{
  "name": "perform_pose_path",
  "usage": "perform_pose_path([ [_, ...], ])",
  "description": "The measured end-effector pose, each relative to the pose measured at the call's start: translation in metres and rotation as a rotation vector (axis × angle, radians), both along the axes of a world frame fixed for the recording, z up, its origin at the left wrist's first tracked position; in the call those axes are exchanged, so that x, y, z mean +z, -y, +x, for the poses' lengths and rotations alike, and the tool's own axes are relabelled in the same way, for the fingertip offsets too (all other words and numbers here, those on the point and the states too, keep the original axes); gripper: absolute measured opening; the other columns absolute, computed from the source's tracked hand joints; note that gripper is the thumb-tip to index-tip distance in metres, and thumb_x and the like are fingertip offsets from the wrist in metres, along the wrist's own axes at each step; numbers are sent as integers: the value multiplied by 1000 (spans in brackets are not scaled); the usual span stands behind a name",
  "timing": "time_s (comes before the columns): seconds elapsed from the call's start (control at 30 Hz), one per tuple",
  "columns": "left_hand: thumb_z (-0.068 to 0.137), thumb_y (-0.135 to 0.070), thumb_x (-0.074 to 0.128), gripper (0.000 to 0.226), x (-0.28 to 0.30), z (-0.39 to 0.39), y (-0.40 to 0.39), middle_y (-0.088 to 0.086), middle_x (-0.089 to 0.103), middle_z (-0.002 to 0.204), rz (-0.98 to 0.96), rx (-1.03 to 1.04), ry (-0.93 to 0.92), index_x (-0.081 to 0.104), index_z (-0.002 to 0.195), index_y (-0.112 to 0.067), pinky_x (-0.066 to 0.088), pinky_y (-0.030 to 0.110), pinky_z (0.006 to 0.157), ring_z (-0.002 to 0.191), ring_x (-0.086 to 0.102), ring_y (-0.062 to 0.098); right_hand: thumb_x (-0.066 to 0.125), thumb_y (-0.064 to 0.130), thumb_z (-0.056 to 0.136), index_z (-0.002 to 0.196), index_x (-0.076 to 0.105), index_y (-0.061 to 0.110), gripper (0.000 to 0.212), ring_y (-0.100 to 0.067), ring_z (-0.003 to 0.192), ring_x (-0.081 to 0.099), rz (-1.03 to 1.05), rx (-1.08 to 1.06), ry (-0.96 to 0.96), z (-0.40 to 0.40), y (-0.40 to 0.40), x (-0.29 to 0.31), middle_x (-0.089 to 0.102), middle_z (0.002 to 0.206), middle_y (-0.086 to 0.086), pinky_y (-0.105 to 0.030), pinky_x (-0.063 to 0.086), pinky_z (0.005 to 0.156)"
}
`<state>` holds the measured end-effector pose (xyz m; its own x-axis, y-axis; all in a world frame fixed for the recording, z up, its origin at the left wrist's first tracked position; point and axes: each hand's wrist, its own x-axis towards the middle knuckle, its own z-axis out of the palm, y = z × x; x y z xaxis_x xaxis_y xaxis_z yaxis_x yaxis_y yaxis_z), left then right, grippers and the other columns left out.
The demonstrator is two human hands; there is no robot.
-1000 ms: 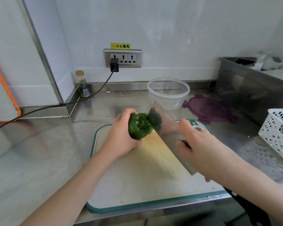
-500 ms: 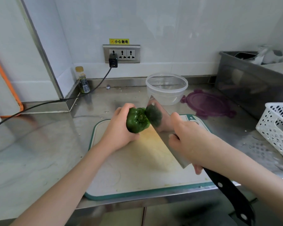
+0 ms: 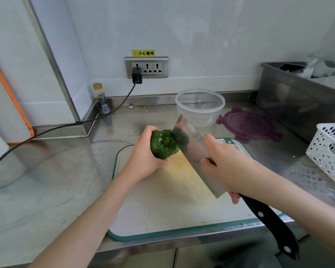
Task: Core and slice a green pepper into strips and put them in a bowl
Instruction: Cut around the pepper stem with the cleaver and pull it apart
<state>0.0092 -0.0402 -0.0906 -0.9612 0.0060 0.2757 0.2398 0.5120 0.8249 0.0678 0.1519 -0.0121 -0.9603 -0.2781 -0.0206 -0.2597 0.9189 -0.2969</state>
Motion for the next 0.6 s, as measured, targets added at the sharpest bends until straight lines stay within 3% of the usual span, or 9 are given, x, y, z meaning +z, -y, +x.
perform_pose_path([
  [0.17, 57, -3, 81, 65, 4, 3, 0, -8, 55, 96, 61, 24, 36, 42, 105, -26, 45, 15, 61, 86, 56, 7, 36, 14, 94, 72, 23, 19, 26, -19, 26, 43, -89, -47, 17, 3, -4, 5, 45, 62, -9, -24, 35, 28],
  [0.3, 56, -16, 86, 67, 6, 7, -3, -10, 57, 96, 43, -14, 43, 41, 103, -28, 46, 19, 66, 89, 58, 8, 37, 12, 94, 85, 31, 13, 11, -29, 28, 48, -206, -79, -28, 5, -9, 10, 47, 57, -12, -34, 43, 29],
  [0.43, 50, -44, 87, 66, 6, 20, -16, -7, 57, 91, -49, 6, 19, 38, 91, -26, 47, 24, 65, 86, 56, 8, 39, 15, 95, 69, 19, 23, 34, -25, 34, 46, -196, -72, -54, 2, -1, 2, 43, 63, -8, -23, 34, 28],
  [0.6, 54, -34, 86, 62, 6, 21, -18, -7, 56, 88, -47, -32, 32, 34, 87, -27, 42, 14, 57, 81, 55, 5, 38, 15, 95, 70, 20, 21, 31, -32, 30, 51, -255, -81, -32, 2, -1, 1, 42, 56, -9, -22, 35, 28],
])
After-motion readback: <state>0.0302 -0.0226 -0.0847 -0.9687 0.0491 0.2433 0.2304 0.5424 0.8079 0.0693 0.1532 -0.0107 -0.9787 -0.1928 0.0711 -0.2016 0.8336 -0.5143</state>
